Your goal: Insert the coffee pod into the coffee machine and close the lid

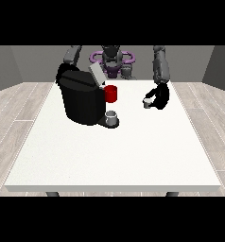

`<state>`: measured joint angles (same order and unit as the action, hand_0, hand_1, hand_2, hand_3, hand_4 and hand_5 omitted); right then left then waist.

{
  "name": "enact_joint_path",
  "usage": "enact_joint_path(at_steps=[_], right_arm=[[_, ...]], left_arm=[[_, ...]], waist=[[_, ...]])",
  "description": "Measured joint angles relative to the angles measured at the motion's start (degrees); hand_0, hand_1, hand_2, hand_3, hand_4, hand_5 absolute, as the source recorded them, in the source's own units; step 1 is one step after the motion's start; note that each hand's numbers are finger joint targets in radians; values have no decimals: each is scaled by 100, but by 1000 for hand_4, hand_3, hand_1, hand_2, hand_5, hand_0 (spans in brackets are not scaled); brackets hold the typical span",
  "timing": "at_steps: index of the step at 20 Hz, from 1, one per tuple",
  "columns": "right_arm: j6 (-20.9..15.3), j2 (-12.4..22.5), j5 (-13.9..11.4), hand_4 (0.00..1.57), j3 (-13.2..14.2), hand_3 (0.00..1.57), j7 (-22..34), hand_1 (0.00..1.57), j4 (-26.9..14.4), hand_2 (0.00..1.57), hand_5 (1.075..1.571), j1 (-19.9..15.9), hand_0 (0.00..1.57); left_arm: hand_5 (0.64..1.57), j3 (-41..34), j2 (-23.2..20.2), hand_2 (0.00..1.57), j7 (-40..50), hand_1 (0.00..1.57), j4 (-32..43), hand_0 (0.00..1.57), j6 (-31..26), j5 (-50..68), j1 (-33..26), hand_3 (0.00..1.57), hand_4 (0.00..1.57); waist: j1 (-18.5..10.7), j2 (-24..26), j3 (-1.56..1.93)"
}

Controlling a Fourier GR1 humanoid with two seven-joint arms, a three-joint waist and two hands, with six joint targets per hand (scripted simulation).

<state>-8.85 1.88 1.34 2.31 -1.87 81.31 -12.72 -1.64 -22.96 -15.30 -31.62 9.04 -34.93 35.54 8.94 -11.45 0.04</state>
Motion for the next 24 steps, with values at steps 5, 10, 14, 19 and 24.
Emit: enact_joint_path(at_steps=[5,10,14,19,24], right_arm=[[28,23,57,490,119,0,-174,0,-293,0,1571,-24,0],[68,60,81,407,180,0,-211,0,-572,0,1571,-71,0],[46,-6,53,497,139,0,-277,0,-707,0,1571,-85,0],[184,24,129,495,157,0,-338,0,-837,0,1571,-57,0],[222,14,177,526,177,0,-461,0,-879,0,1571,-163,0]], left_arm=[[1571,1,35,1452,-174,1450,-110,1450,-199,-2,254,1388,623],[1571,26,3,1362,-170,1289,-322,1289,-662,34,623,1337,557],[1571,3,-62,1323,-97,1235,-453,1235,-1032,70,915,1291,571],[1571,3,-97,1328,51,1253,-632,1253,-1444,89,1295,1281,537],[1571,-85,-91,1328,279,1253,-748,1253,-1622,91,1601,1281,537]], waist=[[-56,59,-3],[-120,276,-3],[-104,406,-3],[-24,539,-3],[51,509,-2]])
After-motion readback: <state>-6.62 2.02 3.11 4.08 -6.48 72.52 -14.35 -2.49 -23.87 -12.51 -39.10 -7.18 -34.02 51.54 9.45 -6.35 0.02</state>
